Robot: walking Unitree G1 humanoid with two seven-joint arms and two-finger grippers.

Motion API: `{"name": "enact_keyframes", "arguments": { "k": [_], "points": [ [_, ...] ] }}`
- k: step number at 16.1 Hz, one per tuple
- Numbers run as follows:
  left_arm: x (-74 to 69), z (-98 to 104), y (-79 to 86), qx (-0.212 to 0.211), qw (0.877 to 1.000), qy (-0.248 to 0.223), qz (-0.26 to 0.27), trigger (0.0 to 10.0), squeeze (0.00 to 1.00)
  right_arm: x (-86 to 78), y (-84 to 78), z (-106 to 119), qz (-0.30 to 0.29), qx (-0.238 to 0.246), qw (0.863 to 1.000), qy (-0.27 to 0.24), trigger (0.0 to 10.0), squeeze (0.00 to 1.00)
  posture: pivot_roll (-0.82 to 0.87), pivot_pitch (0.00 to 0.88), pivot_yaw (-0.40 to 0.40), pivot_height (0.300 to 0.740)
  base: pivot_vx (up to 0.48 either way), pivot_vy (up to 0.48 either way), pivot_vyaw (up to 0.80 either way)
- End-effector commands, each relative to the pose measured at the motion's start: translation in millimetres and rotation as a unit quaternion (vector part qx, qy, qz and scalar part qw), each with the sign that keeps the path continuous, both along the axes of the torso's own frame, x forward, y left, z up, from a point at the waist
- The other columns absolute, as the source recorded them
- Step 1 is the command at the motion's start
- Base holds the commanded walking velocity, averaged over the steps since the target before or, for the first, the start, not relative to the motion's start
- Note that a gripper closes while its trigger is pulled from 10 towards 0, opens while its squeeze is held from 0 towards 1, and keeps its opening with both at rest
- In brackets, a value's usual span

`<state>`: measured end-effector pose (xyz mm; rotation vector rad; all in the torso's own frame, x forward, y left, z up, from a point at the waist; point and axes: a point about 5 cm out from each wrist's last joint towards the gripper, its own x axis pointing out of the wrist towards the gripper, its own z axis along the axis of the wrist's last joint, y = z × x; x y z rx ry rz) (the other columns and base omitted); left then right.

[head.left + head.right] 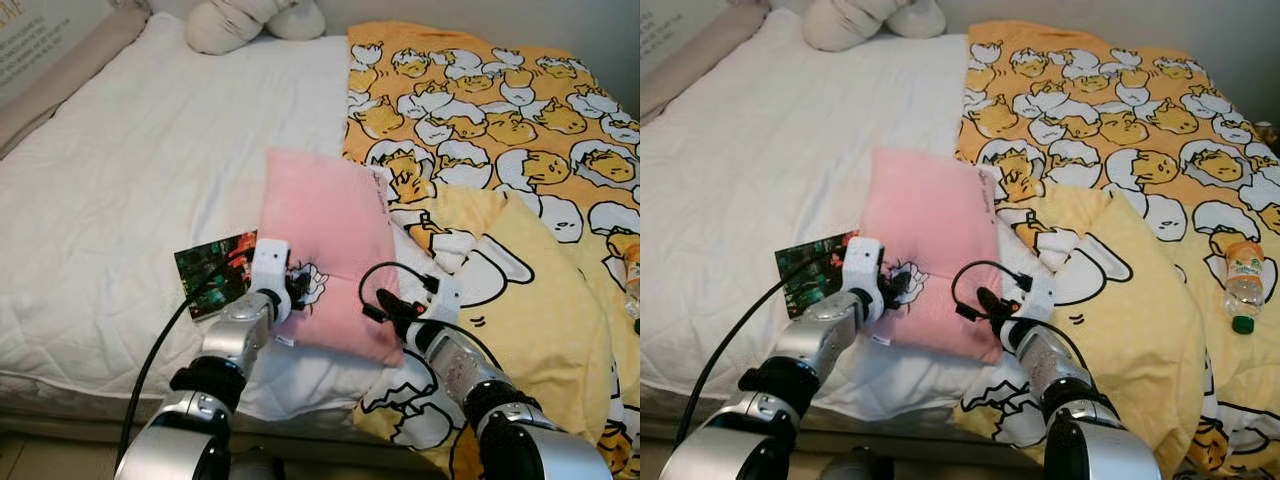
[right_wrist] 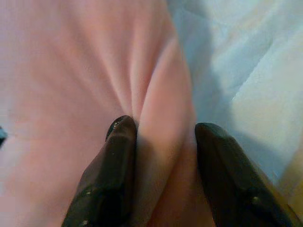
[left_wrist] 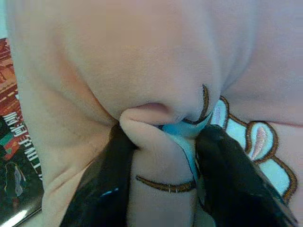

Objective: Clean up the room

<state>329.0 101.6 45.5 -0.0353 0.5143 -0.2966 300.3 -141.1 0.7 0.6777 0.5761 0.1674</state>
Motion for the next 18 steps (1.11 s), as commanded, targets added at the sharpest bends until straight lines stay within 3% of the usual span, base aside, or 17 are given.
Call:
{"name": "enact_keyframes", "arguments": {
  "k": [1,5,13,15,18],
  "points": [
    [-2.2,-5.5,-3.5,0.013,1.0,0.012,-0.012,0.0,0.0,-12.8,-0.4,-13.5,0.001,0.003,0.999,0.041,0.0,0.0,0.11,0.03,-0.013,0.74,0.0,0.0,0.0],
    [-2.8,-8.3,-5.1,-0.001,1.0,0.006,-0.017,0.0,0.0,-16.6,-4.4,-17.7,0.008,-0.042,0.998,0.042,0.0,0.0,0.1,0.016,-0.004,0.74,0.0,0.0,0.0],
    [2.5,-2.4,-12.7,0.005,0.999,-0.031,-0.036,0.0,0.0,-11.8,-6.7,-14.1,-0.006,-0.048,0.998,0.039,0.0,0.0,0.08,0.0,0.002,0.74,0.0,0.0,0.0],
    [14.2,21.9,-17.4,-0.013,0.993,-0.101,-0.051,0.0,0.0,3.0,-13.5,2.3,0.001,-0.087,0.996,-0.013,0.0,0.0,0.09,0.0,-0.008,0.74,0.0,0.0,0.0],
    [21.3,43.2,-16.7,-0.048,0.986,-0.149,-0.05,0.0,0.0,17.9,-26.3,24.5,-0.017,-0.102,0.992,-0.075,0.0,0.0,0.09,0.0,-0.008,0.74,0.0,0.0,0.0]
  ]
}}
